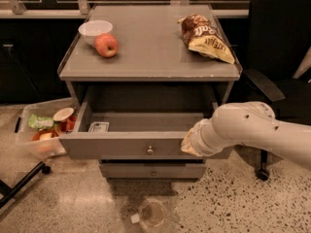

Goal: Close top drawer

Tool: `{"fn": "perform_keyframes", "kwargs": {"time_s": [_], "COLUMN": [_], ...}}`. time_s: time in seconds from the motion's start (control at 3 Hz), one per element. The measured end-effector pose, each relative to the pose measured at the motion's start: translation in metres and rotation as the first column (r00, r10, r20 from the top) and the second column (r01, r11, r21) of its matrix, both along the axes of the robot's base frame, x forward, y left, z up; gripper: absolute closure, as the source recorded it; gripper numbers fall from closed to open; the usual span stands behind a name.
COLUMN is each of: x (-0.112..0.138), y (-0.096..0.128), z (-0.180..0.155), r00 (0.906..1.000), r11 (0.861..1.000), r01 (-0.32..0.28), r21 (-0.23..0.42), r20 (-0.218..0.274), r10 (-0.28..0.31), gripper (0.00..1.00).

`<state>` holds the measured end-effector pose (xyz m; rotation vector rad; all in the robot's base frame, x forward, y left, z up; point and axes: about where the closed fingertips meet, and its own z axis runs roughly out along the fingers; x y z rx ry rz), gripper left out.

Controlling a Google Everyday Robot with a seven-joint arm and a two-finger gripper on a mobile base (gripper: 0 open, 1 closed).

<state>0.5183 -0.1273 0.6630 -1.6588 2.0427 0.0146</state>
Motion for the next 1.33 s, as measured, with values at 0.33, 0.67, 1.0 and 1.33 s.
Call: {"fn": "perform_keyframes", "kwargs": {"time_s": [0.33, 0.67, 1.0, 1.33], "x": [0.020, 0.037, 0.052, 0.066], "y": [0.003, -0.002, -0.011, -0.015], "z": [-0.013, -0.017, -0.018, -0.018], "r00": [0.9999, 0.9990, 0.9974, 0.9964], "r11": [1.000, 0.999, 0.997, 0.996], "r01": [0.010, 0.043, 0.072, 0.083], "r21": [-0.015, -0.022, -0.025, -0.029], "r20": [-0.013, -0.010, -0.008, -0.012], "r10": [-0.010, -0.043, -0.072, -0.083], "gripper": [0.81, 0.58, 0.35, 0.11]}}
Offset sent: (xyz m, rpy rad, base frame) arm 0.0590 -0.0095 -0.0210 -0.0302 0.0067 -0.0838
